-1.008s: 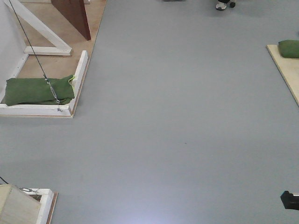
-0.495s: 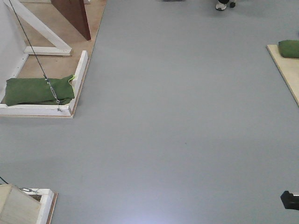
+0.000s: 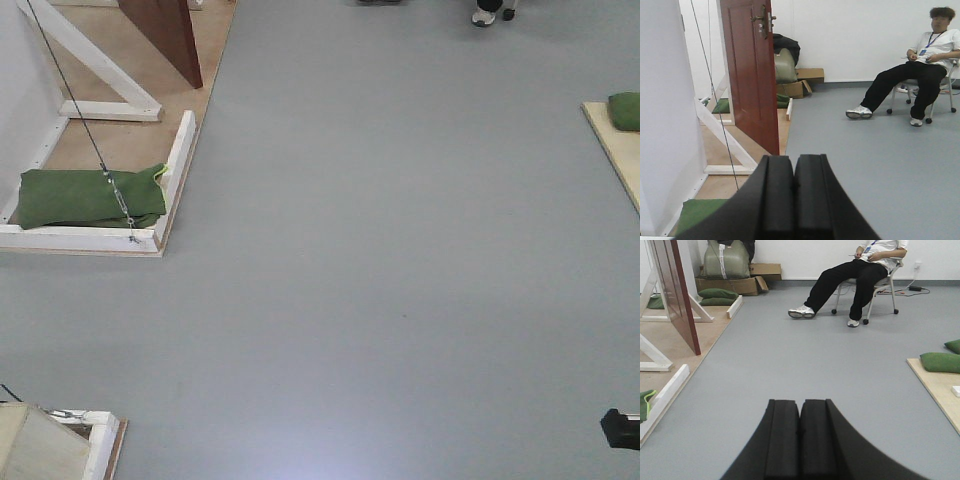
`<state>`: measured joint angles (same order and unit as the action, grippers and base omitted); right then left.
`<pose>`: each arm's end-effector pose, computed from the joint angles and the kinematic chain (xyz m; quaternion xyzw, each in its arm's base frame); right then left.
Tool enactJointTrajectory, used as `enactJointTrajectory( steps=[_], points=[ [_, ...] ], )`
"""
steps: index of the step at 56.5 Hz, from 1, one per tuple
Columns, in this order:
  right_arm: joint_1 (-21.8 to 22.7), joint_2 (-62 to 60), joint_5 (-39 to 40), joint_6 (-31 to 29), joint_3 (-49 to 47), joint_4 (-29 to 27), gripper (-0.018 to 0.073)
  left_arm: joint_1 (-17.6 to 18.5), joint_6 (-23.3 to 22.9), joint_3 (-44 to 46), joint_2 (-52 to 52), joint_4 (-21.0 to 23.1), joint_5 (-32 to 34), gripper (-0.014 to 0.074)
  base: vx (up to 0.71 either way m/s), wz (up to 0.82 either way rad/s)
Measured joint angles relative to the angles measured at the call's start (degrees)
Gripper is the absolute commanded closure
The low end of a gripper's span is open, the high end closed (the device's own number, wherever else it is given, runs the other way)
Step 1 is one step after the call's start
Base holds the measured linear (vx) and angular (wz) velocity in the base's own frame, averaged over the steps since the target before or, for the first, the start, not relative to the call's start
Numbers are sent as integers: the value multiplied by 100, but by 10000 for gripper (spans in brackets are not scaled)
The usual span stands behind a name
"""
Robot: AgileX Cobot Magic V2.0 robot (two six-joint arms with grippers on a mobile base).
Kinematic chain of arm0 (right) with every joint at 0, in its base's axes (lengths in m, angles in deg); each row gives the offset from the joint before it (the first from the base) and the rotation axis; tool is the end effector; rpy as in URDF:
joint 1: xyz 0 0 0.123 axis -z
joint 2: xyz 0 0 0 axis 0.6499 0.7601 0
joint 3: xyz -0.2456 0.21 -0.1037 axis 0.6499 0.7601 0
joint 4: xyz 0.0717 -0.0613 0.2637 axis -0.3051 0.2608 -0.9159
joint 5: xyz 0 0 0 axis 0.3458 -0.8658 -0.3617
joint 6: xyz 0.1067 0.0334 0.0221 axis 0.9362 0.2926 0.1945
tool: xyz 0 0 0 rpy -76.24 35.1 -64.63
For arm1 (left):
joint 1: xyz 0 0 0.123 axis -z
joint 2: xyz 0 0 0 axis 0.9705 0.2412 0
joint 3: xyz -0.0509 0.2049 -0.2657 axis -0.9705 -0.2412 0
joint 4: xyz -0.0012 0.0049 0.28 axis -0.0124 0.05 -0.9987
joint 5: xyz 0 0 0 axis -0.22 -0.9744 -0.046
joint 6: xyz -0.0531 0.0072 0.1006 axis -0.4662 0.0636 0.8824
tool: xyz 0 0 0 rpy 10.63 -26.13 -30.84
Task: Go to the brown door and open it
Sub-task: 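Drive the base forward toward the brown wooden door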
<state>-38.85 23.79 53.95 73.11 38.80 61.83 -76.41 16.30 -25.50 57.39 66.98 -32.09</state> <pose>0.0524 -0.0004 0.1772 0.0066 0.7632 -0.0069 0.6461 0.0536 0.0000 0.2000 -0.0152 0.6986 -0.0133 0.7153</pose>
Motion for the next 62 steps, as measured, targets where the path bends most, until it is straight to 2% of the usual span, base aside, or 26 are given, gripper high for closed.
enactJointTrajectory(
  steps=[31, 62],
  points=[
    [0, 0, 0, 0, 0, 0, 559, 0, 0, 0, 0, 0, 0, 603, 9, 8],
    [0, 0, 0, 0, 0, 0, 559, 0, 0, 0, 0, 0, 0, 603, 5, -7]
  ],
)
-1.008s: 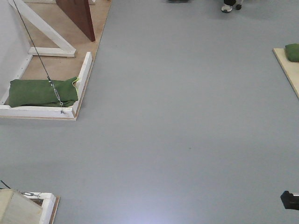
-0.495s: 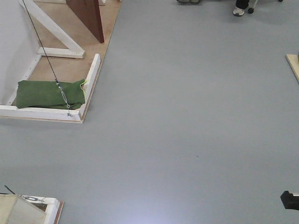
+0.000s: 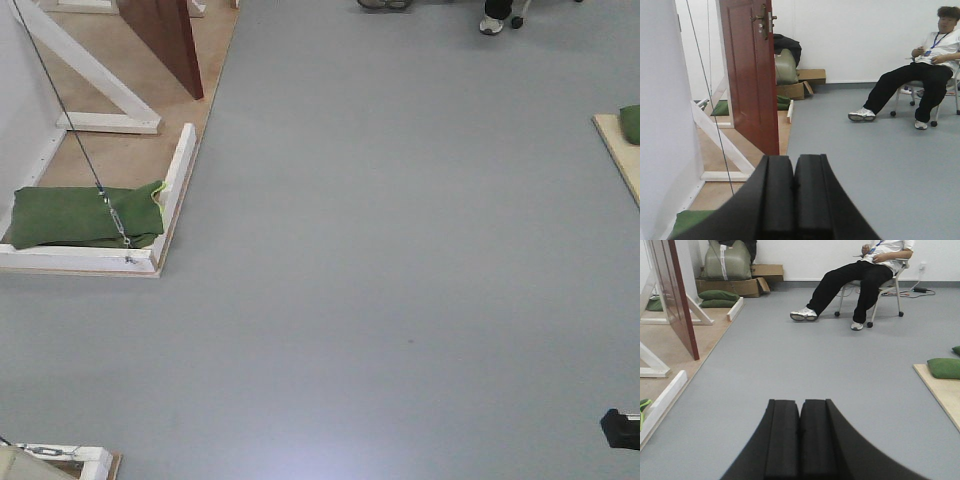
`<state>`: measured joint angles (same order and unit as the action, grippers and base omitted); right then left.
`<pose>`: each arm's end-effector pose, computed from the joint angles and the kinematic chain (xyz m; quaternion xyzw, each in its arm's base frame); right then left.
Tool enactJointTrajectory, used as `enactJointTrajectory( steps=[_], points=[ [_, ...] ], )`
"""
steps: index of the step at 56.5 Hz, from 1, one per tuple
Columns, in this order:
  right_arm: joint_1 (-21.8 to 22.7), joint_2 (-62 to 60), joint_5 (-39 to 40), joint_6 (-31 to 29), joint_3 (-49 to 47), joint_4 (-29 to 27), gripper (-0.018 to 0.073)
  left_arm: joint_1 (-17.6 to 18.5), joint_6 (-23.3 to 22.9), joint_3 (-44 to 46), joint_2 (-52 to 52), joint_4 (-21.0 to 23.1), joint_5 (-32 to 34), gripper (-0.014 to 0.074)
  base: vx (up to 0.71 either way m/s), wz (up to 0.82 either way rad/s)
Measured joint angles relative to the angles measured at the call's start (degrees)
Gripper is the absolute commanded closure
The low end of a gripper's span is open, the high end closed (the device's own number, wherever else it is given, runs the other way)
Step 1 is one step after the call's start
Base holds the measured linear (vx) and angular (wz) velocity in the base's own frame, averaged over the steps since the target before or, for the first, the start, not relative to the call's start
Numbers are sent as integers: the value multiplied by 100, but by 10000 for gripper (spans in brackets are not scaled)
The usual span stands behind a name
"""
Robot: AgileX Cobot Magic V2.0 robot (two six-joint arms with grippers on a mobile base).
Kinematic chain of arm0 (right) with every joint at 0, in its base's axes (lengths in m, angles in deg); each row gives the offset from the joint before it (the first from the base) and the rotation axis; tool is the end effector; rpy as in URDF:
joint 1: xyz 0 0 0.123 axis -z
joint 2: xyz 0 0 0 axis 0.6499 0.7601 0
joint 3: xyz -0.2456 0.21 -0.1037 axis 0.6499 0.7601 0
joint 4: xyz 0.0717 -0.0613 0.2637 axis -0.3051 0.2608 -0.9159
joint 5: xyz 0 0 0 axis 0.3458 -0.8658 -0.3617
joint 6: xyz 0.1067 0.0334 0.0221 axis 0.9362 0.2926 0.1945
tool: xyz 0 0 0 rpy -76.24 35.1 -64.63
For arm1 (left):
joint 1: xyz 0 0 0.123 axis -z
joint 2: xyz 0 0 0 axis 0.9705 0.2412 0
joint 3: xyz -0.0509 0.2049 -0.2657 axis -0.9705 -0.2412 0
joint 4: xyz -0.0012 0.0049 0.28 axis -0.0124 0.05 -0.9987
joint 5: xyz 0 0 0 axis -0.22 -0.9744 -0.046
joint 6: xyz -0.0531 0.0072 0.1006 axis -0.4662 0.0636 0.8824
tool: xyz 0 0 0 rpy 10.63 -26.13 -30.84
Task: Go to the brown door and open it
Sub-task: 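Drive the base forward toward the brown wooden door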
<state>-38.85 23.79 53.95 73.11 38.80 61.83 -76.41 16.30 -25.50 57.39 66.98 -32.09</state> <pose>0.0524 -0.0004 0.1772 0.0066 0.7632 -0.0069 0.6461 0.0536 0.0000 0.2000 -0.0152 0.6986 -0.0133 0.7153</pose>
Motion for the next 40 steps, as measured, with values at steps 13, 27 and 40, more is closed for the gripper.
enactJointTrajectory(
  steps=[13, 27, 40],
  points=[
    [0, 0, 0, 0, 0, 0, 559, 0, 0, 0, 0, 0, 0, 603, 14, -12],
    [0, 0, 0, 0, 0, 0, 559, 0, 0, 0, 0, 0, 0, 603, 19, -8],
    [0, 0, 0, 0, 0, 0, 559, 0, 0, 0, 0, 0, 0, 603, 23, -3]
  ],
)
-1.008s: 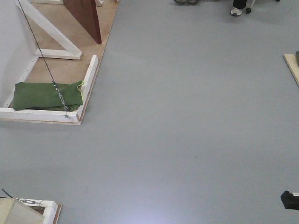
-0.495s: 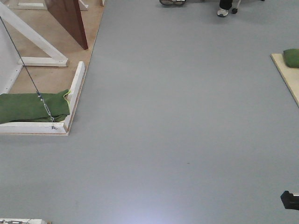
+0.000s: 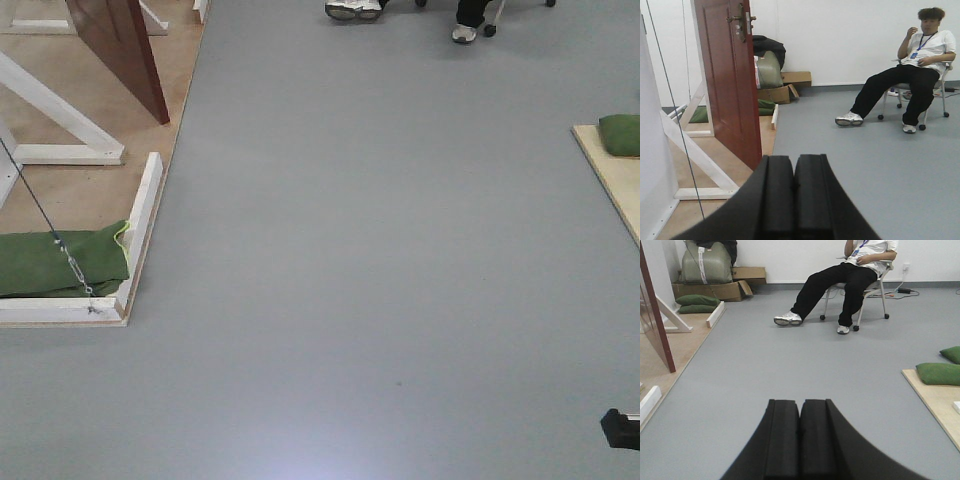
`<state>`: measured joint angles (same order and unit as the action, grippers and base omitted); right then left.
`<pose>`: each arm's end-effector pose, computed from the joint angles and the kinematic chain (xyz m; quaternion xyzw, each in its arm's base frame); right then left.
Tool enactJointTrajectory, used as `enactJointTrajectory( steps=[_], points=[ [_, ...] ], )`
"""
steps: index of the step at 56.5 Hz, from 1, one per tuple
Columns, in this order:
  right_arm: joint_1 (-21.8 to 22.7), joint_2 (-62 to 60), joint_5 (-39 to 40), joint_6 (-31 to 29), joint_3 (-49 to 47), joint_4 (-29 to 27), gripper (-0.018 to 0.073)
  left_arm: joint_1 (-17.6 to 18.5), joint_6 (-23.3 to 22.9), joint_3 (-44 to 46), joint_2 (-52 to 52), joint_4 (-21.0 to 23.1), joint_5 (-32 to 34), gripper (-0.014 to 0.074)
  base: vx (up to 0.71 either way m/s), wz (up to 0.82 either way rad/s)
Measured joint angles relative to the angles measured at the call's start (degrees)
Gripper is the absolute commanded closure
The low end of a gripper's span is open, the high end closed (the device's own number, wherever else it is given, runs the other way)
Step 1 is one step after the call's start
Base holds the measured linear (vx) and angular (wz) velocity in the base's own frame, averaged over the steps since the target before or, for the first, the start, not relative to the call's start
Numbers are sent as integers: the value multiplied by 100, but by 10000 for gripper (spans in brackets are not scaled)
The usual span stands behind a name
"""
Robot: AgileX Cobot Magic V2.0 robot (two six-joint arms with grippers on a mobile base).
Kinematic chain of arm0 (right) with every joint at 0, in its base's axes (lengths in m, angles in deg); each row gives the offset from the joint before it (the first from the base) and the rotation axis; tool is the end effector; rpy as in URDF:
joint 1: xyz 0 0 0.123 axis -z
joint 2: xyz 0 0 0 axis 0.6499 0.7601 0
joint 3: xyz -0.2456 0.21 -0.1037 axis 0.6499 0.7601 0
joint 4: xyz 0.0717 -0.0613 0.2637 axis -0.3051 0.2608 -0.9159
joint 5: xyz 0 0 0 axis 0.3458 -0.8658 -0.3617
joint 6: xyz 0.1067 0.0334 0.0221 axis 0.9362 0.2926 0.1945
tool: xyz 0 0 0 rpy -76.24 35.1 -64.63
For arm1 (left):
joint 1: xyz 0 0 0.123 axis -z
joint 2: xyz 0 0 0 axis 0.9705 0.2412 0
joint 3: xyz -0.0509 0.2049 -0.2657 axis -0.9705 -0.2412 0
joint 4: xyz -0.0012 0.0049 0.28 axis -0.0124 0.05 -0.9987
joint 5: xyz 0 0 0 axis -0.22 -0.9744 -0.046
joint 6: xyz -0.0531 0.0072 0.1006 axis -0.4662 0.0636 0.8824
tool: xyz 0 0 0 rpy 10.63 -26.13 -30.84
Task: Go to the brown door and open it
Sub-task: 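Drive the base forward toward the brown wooden door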
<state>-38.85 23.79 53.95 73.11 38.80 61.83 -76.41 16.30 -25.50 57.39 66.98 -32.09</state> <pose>0.0524 -0.0004 0.1772 0.0066 0.7632 -0.0069 0.6461 0.0536 0.0000 0.2000 -0.0152 0.6986 -0.0133 0.7153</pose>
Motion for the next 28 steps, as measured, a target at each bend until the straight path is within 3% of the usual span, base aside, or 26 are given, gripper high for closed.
enactJointTrajectory(
  steps=[28],
  points=[
    [0, 0, 0, 0, 0, 0, 559, 0, 0, 0, 0, 0, 0, 603, 26, 8]
  ],
)
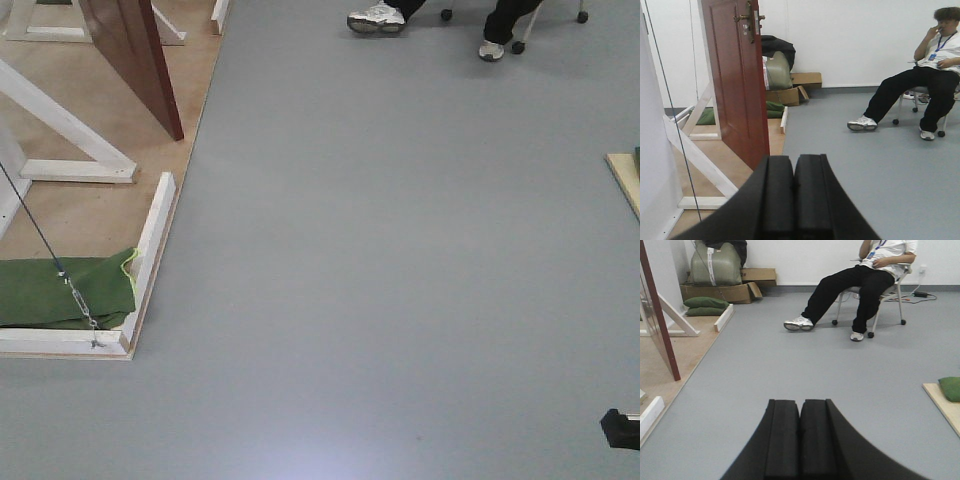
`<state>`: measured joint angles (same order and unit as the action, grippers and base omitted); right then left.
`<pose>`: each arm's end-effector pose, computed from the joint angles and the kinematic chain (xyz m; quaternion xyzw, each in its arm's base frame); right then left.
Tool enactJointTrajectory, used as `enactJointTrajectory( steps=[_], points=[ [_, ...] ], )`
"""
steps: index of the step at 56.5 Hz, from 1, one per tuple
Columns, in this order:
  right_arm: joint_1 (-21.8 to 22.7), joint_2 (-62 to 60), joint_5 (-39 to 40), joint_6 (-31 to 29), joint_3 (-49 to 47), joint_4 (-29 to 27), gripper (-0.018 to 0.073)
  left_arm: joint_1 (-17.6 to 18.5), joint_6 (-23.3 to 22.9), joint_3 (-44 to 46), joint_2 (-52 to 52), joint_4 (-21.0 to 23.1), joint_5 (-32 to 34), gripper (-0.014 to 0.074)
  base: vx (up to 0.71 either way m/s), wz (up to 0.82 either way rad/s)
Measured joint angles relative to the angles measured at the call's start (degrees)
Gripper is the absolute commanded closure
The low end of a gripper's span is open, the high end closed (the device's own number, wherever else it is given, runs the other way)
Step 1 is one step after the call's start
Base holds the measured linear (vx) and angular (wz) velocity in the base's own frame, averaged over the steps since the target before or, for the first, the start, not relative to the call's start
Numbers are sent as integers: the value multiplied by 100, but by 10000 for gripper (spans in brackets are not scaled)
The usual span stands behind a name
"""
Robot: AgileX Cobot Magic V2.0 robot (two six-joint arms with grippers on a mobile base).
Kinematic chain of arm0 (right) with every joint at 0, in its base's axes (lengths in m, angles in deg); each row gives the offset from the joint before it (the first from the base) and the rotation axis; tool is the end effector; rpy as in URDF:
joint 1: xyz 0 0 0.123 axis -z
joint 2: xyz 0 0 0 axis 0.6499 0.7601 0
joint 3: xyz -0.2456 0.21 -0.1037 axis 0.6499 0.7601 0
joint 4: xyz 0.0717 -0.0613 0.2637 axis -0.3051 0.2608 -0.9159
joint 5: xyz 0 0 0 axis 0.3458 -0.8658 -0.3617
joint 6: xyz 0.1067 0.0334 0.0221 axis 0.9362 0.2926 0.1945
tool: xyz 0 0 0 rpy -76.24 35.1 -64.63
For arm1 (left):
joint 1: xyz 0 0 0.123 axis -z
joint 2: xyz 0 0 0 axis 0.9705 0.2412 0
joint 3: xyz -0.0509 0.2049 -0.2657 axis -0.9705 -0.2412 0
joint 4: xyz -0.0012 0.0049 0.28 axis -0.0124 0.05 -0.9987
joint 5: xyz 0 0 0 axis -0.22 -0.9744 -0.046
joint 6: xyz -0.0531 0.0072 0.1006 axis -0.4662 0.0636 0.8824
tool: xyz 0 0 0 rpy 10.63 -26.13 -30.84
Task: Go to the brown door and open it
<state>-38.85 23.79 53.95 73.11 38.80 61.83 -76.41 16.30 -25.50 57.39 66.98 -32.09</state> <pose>0.0524 -0.0004 0.1772 0.0066 0.7632 -0.0069 0.6461 0.0536 0.0000 0.2000 -0.0152 0.6986 -0.0133 0.7153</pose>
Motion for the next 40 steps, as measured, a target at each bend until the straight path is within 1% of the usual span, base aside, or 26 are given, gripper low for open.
enactJointTrajectory(
  steps=[24, 40],
  points=[
    [0, 0, 0, 0, 0, 0, 559, 0, 0, 0, 0, 0, 0, 603, 30, 16],
    [0, 0, 0, 0, 0, 0, 559, 0, 0, 0, 0, 0, 0, 603, 32, 4]
  ],
)
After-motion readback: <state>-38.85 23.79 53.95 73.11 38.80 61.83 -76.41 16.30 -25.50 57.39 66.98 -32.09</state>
